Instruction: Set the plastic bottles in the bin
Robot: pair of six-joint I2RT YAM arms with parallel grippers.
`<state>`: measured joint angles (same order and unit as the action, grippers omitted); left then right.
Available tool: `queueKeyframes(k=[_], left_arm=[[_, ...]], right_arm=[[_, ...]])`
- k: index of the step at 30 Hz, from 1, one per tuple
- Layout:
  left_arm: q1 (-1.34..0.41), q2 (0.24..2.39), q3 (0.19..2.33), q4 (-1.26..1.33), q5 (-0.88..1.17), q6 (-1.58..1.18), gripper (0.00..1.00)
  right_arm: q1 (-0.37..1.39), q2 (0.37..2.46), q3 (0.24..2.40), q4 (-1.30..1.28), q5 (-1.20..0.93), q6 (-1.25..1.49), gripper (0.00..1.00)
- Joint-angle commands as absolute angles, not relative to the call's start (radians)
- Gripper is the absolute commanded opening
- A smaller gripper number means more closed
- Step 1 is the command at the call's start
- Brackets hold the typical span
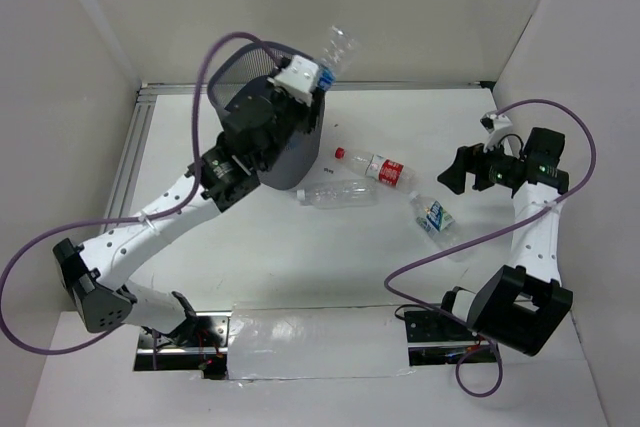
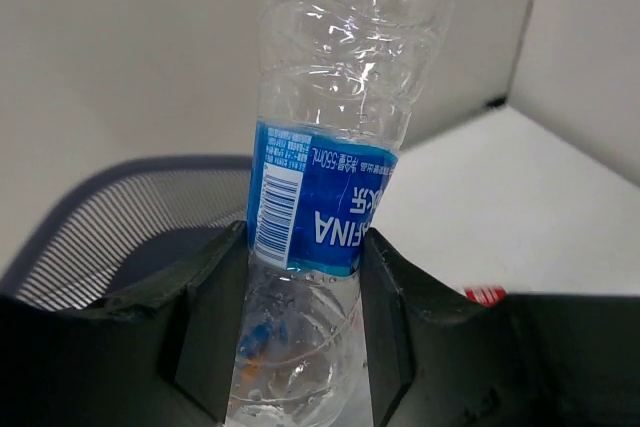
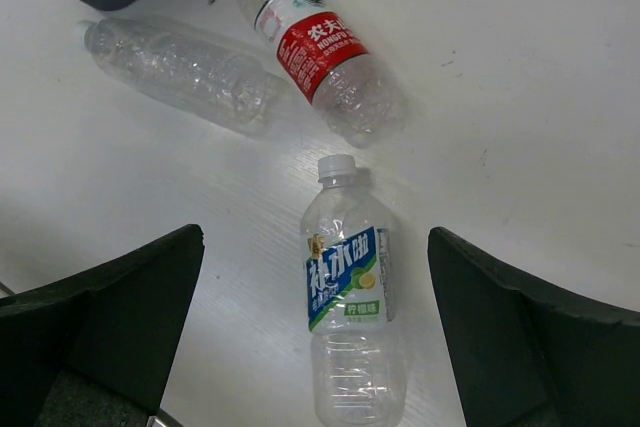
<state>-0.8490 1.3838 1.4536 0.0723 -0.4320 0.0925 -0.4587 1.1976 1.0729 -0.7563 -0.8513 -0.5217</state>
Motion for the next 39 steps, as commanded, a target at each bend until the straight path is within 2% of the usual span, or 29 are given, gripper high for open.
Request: queueKeyframes(k=[1,6,7,9,10,12,16,23,24,27,31,34,35,37,38,39], left_arm=[[-0.758,1.371,1.543,0.208,-0.409,0.003,0.0],[-0.622,1.414,1.555,0.317,-0.485,-0.011,0.0],[-0.595,1.449,1.555,0.318,-0.511,-0.011,0.02],[-0.511,1.491,1.575,0.266,-0.512,-0.052,0.15],[-0.49,1.512,1.591,0.241,-0.503,-0.07,0.27],[-0.446,1.574,1.63,0.165,-0.468,-0.109,0.99],[-0.437,1.556,1.618,0.12,-0.442,-0.118,0.99],[-0.619,1.37,1.513,0.075,-0.206,0.023,0.99],[-0.676,1.343,1.449,0.046,-0.128,0.056,0.99],[-0.782,1.25,1.289,0.014,-0.074,0.066,0.99],[-0.891,1.152,1.048,0.038,-0.087,0.015,0.99],[-0.971,1.112,0.924,0.038,-0.11,-0.009,0.99],[-0.986,1.112,0.904,0.038,-0.11,-0.02,0.99],[-1.027,1.126,0.858,0.038,-0.124,-0.02,0.99],[-1.043,1.137,0.848,0.028,-0.135,-0.02,0.98],[-1.067,1.147,0.836,0.028,-0.147,-0.02,0.98]], right_arm=[[-0.463,1.184,1.077,-0.718,-0.865,-0.543,1.0],[-0.463,1.193,1.017,-0.739,-0.865,-0.612,1.0],[-0.463,1.193,1.017,-0.739,-0.853,-0.623,1.0],[-0.463,1.233,1.008,-0.767,-0.842,-0.655,1.0],[-0.454,1.244,0.999,-0.767,-0.81,-0.655,1.0],[-0.405,1.265,0.99,-0.767,-0.741,-0.635,1.0],[-0.325,1.27,0.947,-0.73,-0.584,-0.595,1.0],[-0.175,1.287,0.874,-0.66,-0.368,-0.526,1.0],[-0.163,1.296,0.874,-0.66,-0.35,-0.517,1.0],[-0.152,1.348,0.865,-0.617,-0.269,-0.493,1.0],[-0.129,1.41,0.845,-0.588,-0.204,-0.479,0.99],[-0.106,1.44,0.834,-0.574,-0.204,-0.502,0.89],[-0.106,1.44,0.834,-0.586,-0.225,-0.518,0.78],[-0.106,1.45,0.834,-0.623,-0.251,-0.541,0.64],[-0.106,1.441,0.845,-0.641,-0.282,-0.557,0.52],[-0.121,1.415,0.86,-0.664,-0.304,-0.59,0.47]])
